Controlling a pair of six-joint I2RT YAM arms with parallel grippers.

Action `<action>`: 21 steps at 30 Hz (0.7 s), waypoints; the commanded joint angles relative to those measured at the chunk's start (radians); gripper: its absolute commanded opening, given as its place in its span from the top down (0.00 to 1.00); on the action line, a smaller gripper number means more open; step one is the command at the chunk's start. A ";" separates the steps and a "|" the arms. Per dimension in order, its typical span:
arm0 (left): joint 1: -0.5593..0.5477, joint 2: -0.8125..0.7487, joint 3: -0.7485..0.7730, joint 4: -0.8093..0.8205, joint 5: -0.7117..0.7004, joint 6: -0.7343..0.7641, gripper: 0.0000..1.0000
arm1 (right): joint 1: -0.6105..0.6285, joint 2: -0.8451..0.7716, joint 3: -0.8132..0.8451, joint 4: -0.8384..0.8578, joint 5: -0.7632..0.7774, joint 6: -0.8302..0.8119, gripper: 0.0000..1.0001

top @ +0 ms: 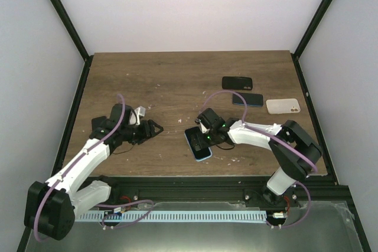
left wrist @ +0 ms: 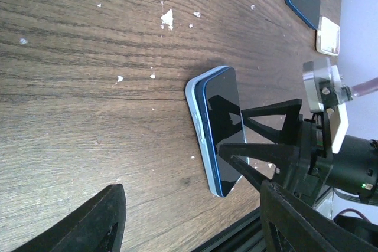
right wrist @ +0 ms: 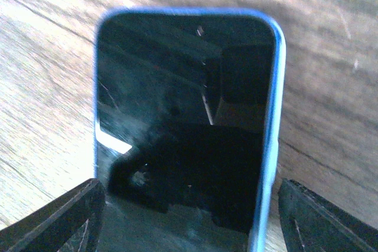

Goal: Put the phone into the phone case

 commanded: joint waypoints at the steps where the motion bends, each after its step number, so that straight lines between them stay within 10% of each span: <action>1: -0.005 0.016 0.030 0.022 0.025 -0.007 0.36 | -0.012 -0.037 -0.052 0.012 -0.047 0.019 0.19; 21: -0.082 0.095 -0.042 0.123 0.051 -0.069 0.54 | 0.101 -0.054 -0.125 0.285 -0.212 0.320 0.44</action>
